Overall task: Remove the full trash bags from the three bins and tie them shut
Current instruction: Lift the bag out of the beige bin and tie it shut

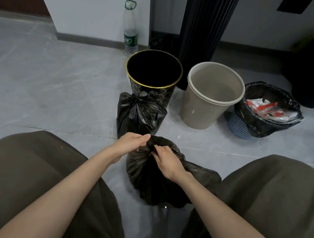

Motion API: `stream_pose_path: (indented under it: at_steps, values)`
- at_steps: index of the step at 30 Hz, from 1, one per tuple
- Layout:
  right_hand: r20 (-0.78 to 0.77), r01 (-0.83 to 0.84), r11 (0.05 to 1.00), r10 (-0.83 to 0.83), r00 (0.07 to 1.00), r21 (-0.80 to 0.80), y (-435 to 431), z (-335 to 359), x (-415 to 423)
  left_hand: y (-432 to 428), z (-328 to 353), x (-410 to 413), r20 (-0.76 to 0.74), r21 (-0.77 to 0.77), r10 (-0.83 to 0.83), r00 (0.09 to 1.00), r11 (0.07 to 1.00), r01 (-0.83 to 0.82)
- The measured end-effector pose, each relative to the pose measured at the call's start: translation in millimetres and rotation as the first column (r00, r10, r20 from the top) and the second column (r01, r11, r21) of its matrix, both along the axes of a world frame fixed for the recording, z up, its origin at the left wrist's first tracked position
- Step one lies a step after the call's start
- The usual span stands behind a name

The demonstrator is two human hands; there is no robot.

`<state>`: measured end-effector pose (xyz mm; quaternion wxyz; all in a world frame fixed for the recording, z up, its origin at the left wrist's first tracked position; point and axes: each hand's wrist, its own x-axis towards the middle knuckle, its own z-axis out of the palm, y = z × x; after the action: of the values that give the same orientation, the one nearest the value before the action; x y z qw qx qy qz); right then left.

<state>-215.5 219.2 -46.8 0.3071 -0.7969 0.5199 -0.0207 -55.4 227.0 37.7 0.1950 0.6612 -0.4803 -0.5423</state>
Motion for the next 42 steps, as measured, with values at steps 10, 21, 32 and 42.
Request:
stream_pose_path:
  at_steps: [10,21,32,42]
  values:
    - [0.034,-0.036,0.997,0.034,0.999,0.064,5,5,3,0,-9,3,-0.378,0.051,0.177,0.909,0.984,-0.170]
    - [0.020,-0.031,0.999,0.031,0.999,0.029,2,1,-4,3,-15,14,0.806,-0.049,-0.342,0.484,0.775,0.630]
    - [-0.007,0.045,0.999,-0.045,0.999,0.031,5,4,-20,-3,-15,-12,-0.605,0.192,0.372,0.703,0.926,-0.325]
    - [-0.631,0.190,0.979,-0.106,0.769,0.067,10,26,-72,-7,-41,-26,-0.508,-0.022,0.347,0.789,0.910,-0.414]
